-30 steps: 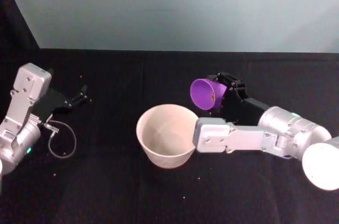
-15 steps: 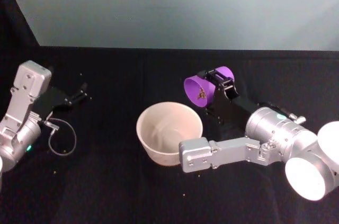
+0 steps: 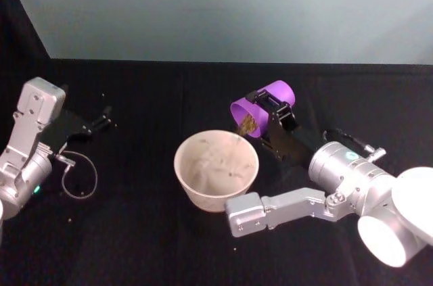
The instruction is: Pick up the cup and pour the mung beans from the cup into the bowl.
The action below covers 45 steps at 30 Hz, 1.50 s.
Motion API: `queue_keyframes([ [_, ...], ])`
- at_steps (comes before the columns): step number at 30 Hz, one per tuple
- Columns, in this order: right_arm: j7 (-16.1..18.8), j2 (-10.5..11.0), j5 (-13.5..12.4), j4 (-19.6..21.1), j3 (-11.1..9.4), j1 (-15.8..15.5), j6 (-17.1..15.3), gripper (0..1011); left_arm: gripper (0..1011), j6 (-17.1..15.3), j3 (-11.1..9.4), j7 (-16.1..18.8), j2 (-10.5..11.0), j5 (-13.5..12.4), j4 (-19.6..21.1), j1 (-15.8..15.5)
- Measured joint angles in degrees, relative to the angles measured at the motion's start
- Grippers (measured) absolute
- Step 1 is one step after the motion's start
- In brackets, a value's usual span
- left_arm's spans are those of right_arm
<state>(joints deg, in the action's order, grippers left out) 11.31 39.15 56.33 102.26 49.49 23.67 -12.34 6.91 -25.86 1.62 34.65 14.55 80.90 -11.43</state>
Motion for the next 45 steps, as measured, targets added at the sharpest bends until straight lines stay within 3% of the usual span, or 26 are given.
queue_keyframes([
  [12, 0.24, -0.54, 4.79, -0.2, 0.48, -0.38, 0.28, 729, 1000, 0.0, 0.0, 0.0, 0.0, 0.0, 0.0, 0.0],
  [29, 0.99, -1.21, 8.59, -0.66, -0.04, -1.56, 0.99, 729, 1000, 0.0, 0.0, 0.0, 0.0, 0.0, 0.0, 0.0],
  [45, -0.54, -1.71, 14.96, -1.56, 0.14, -2.28, 1.6, 729, 1000, 0.0, 0.0, 0.0, 0.0, 0.0, 0.0, 0.0],
])
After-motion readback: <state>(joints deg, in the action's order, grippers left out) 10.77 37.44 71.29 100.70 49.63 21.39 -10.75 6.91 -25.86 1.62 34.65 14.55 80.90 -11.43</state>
